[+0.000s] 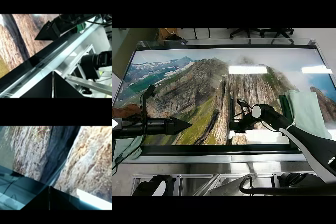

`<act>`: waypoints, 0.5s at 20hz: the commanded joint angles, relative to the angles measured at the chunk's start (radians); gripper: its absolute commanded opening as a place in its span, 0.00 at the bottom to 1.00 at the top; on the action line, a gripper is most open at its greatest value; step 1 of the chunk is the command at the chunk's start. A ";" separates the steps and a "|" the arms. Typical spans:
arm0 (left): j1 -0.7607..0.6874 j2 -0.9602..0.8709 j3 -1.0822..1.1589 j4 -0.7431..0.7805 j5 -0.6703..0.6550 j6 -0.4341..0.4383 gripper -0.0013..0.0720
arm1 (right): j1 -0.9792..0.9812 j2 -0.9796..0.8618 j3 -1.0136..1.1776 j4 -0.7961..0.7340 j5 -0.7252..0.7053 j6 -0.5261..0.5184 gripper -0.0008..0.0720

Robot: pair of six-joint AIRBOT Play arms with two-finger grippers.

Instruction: Fold the shirts.

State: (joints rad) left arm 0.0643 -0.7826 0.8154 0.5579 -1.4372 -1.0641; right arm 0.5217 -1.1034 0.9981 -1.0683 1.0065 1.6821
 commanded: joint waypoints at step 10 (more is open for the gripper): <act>0.003 -0.066 0.293 0.794 0.214 -0.206 0.33 | 0.001 0.001 0.000 0.000 0.000 0.000 0.03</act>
State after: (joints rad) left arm 0.0666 -0.8101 0.9779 0.9104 -1.3262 -1.1656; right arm 0.5217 -1.1034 0.9981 -1.0687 1.0065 1.6821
